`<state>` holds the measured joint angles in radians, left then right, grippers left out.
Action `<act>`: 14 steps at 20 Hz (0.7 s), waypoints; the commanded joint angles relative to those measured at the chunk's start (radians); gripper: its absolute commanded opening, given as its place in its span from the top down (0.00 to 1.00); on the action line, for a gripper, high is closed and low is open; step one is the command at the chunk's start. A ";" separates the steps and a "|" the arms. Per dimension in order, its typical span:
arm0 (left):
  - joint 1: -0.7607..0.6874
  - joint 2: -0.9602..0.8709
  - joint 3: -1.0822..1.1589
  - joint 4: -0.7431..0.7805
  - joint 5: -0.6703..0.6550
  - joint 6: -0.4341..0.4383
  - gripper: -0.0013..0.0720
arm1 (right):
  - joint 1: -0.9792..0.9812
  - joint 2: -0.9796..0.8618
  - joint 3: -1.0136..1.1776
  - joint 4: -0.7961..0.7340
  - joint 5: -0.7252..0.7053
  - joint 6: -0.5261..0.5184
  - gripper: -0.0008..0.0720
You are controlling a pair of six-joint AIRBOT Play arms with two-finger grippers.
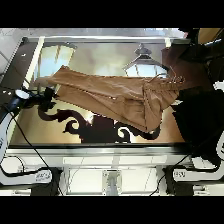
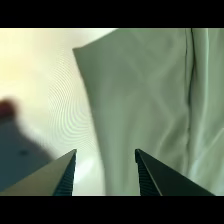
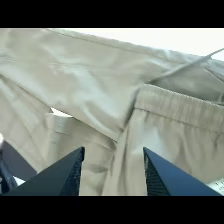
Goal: Fold the clothes and pants, and hang the long-sleeved shirts on hangers.
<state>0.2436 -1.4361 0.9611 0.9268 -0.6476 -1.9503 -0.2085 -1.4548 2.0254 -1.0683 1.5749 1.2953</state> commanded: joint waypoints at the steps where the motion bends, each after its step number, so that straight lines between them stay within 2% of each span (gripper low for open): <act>1: -0.011 -0.059 0.001 -0.108 0.132 -0.005 0.43 | 0.005 0.023 0.000 0.024 0.008 -0.006 0.42; 4: -0.011 -0.072 0.001 -0.079 0.101 -0.005 0.43 | 0.005 0.023 0.000 0.024 0.006 -0.006 0.42; 9: -0.020 -0.102 0.001 -0.050 0.137 -0.006 0.43 | 0.005 0.023 0.000 0.024 0.004 -0.006 0.42; 11: -0.026 -0.134 0.002 -0.093 0.144 -0.005 0.43 | 0.005 0.023 0.000 0.025 0.006 -0.006 0.42; 14: -0.049 -0.165 0.005 -0.156 0.238 -0.005 0.43 | 0.005 0.023 0.000 0.026 0.008 0.004 0.42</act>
<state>0.2100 -1.5711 0.9649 0.8127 -0.4774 -1.9560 -0.2043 -1.4326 2.0254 -1.0443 1.5810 1.2896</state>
